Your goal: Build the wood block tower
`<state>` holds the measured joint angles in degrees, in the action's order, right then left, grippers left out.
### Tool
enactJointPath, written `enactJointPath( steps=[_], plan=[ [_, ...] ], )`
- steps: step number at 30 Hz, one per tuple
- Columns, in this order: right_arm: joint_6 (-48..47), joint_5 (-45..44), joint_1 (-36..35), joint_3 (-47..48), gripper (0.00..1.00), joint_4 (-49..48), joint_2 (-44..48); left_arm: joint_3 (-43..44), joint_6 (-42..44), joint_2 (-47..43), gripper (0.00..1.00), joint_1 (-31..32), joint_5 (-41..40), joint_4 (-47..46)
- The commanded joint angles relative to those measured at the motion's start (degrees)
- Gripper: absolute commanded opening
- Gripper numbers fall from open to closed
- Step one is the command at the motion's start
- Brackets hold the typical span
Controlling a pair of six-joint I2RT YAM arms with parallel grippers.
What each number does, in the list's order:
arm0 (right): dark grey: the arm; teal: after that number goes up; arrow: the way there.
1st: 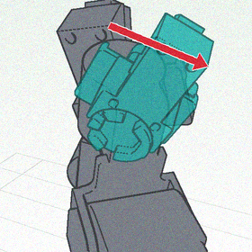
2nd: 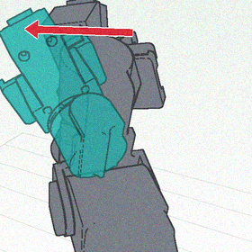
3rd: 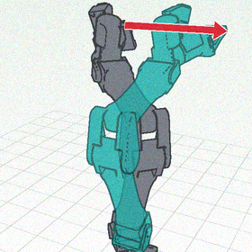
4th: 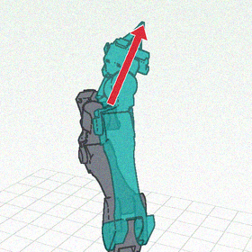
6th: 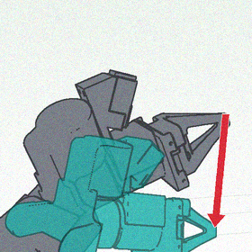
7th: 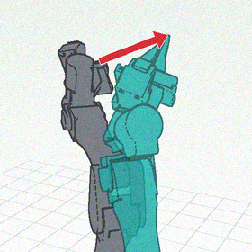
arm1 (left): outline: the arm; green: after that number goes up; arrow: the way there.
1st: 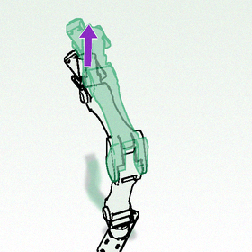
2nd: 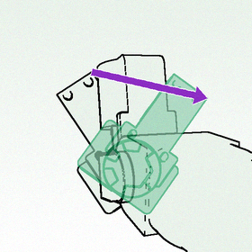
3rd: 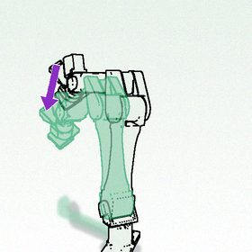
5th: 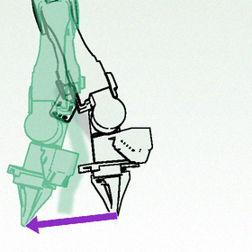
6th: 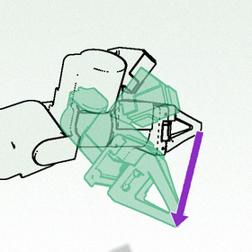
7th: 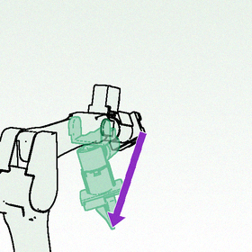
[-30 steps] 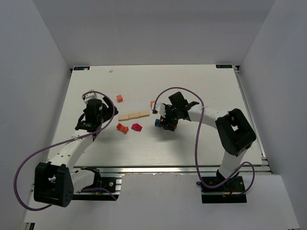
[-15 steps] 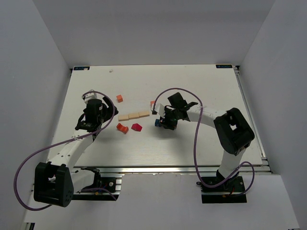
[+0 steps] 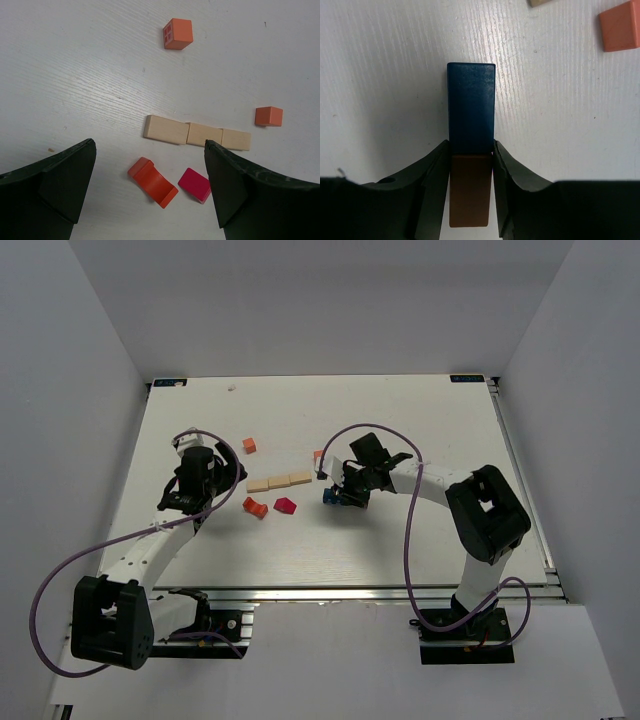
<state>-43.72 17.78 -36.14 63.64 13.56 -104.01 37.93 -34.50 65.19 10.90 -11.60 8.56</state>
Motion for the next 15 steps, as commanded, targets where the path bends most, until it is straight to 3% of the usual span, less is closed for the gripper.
enactJointPath(
  steps=[1, 15],
  plan=[
    [-0.75, 0.94, -0.25, 1.75, 0.36, 0.24, -0.15, -0.23, 0.49, -0.68, 0.98, 0.27, -0.8, -0.91],
    [-1.98, 2.96, -0.33, 2.46, 0.25, 1.12, 0.82, -0.23, 0.75, -0.68, 0.98, 0.27, -0.53, -1.0]
  ],
)
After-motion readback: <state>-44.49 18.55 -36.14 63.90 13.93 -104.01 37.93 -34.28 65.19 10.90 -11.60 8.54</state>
